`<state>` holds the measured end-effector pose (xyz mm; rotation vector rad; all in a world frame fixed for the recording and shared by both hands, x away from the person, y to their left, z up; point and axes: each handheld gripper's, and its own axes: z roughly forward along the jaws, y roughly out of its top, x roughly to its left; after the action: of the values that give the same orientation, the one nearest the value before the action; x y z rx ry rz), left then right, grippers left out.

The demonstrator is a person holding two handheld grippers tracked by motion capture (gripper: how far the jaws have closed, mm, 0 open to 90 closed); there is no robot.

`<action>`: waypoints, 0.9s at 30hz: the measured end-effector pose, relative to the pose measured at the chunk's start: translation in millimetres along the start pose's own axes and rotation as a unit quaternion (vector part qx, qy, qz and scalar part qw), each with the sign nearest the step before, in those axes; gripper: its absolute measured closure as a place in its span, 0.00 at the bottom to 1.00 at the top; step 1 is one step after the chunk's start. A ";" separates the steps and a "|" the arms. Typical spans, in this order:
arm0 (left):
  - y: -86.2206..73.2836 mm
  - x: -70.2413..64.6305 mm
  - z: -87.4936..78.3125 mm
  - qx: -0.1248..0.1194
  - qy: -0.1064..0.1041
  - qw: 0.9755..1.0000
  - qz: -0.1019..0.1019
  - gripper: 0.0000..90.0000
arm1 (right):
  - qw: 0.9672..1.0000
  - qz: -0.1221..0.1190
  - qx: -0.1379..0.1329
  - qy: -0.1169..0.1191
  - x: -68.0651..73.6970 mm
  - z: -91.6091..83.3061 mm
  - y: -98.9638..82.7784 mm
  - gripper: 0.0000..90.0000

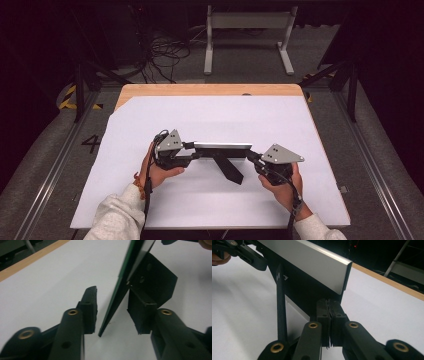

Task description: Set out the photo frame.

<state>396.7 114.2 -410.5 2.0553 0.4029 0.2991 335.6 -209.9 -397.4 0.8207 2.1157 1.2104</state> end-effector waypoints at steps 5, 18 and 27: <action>0.8 -4.6 -2.3 0.008 0.013 1.000 0.012 0.79 | 1.000 0.005 -0.001 -0.001 -1.9 0.6 -0.4 0.98; -0.3 -13.6 -10.6 0.017 0.013 0.999 0.030 0.84 | 1.000 0.021 -0.008 0.010 -0.9 8.7 2.0 0.99; -0.6 -25.6 -14.7 0.027 0.014 0.998 0.054 0.86 | 1.000 0.016 -0.009 0.009 4.0 18.5 7.1 0.99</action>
<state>367.8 115.8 -405.0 2.1310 0.3198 0.3854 348.0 -194.1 -399.9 0.8417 2.1104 1.2551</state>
